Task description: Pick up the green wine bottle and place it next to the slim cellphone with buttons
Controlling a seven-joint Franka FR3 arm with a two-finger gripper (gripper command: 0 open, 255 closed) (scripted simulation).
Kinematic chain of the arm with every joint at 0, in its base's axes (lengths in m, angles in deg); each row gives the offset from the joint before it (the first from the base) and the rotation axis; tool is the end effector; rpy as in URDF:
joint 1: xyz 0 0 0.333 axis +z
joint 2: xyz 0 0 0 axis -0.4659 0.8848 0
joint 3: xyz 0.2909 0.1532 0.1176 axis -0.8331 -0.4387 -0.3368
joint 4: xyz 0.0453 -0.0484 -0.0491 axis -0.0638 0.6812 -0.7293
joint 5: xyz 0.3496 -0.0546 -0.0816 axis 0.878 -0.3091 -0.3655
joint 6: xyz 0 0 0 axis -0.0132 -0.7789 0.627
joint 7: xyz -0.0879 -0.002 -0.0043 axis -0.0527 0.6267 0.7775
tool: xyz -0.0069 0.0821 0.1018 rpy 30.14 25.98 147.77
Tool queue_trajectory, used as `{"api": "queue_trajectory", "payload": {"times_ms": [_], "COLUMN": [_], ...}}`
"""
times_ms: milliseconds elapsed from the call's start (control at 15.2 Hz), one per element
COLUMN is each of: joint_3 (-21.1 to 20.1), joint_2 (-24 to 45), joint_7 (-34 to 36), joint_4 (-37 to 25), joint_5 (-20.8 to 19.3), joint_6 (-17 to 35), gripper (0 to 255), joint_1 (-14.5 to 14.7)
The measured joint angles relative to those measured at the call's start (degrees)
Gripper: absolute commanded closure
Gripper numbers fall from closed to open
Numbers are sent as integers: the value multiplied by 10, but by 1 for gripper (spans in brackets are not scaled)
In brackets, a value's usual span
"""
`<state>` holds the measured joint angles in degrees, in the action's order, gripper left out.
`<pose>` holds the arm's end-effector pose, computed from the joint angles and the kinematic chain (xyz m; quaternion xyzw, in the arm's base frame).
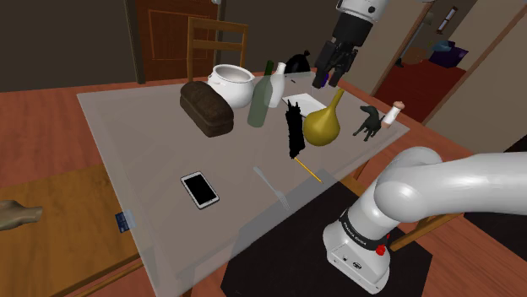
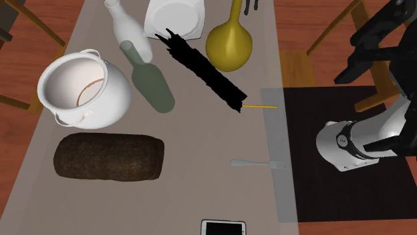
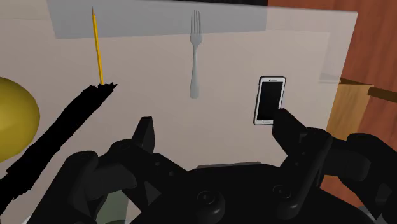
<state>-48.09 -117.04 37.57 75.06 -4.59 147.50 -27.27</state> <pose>0.2420 -0.0034 0.5821 -0.9983 -0.0069 0.0073 0.0578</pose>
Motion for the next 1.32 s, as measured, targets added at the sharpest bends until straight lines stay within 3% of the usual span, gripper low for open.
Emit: {"api": "queue_trajectory", "payload": {"times_ms": [198,594,1320], "joint_3": [6,33,74], "joint_2": [25,152,397], "joint_7": [-9,-47,-113], "joint_4": [-10,-76,-266], "joint_5": [-6,-29,-39], "joint_6": [12,64,104], "gripper": [0,0,0], "joint_1": [-2,-7,-16]}}
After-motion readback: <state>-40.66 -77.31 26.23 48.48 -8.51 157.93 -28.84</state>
